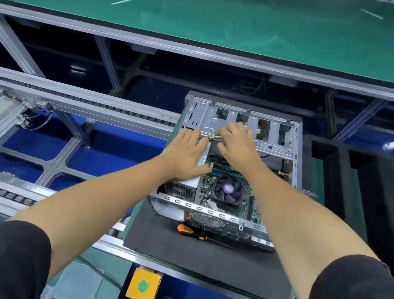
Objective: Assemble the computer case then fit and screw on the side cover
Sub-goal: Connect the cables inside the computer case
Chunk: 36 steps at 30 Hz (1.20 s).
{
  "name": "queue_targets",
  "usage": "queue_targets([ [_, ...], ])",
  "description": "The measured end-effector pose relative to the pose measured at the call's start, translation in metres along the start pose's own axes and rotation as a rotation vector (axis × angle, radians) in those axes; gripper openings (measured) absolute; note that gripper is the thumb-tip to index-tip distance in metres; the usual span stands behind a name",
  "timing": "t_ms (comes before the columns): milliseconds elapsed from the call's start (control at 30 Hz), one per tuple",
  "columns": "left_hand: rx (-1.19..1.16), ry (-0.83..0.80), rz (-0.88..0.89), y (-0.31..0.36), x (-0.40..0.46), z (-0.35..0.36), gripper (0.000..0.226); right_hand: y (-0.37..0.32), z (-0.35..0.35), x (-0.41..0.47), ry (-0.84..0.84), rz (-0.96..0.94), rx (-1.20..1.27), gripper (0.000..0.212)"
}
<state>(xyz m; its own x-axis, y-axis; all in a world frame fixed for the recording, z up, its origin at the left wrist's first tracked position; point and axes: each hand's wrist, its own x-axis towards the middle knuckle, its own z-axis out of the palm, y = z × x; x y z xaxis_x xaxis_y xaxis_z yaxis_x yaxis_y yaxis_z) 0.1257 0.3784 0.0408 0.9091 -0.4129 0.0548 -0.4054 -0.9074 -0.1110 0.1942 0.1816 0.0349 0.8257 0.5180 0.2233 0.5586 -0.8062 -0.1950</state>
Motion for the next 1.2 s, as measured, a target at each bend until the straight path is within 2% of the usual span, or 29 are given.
queue_targets([
  [67, 0.005, 0.011, -0.009, 0.001, 0.0, 0.0, 0.07, 0.005, -0.001, 0.001, -0.062, -0.098, -0.019, 0.03],
  [200, -0.01, 0.034, -0.044, 0.002, 0.0, 0.001, 0.075, 0.014, 0.002, -0.002, -0.088, -0.133, -0.071, 0.034],
  [400, -0.061, 0.081, -0.123, 0.003, 0.01, 0.007, 0.06, 0.017, 0.01, 0.005, -0.071, -0.218, -0.194, 0.036],
  [733, -0.041, 0.107, 0.244, -0.029, 0.028, 0.002, 0.037, 0.029, 0.007, 0.022, -0.12, -0.115, 0.023, 0.025],
  [867, 0.074, 0.13, 0.238, -0.03, 0.03, 0.005, 0.044, 0.028, 0.005, 0.023, -0.115, -0.098, 0.06, 0.035],
  [1000, 0.036, 0.058, 0.168, -0.028, 0.023, 0.002, 0.057, 0.026, 0.004, 0.021, -0.124, -0.086, 0.088, 0.045],
  [1100, 0.03, -0.03, 0.181, -0.031, 0.014, 0.001, 0.074, 0.026, 0.005, 0.021, -0.12, -0.07, 0.099, 0.042],
  [1200, -0.096, -0.06, 0.065, -0.027, 0.009, 0.006, 0.077, 0.028, 0.008, 0.024, -0.133, -0.072, 0.092, 0.035],
])
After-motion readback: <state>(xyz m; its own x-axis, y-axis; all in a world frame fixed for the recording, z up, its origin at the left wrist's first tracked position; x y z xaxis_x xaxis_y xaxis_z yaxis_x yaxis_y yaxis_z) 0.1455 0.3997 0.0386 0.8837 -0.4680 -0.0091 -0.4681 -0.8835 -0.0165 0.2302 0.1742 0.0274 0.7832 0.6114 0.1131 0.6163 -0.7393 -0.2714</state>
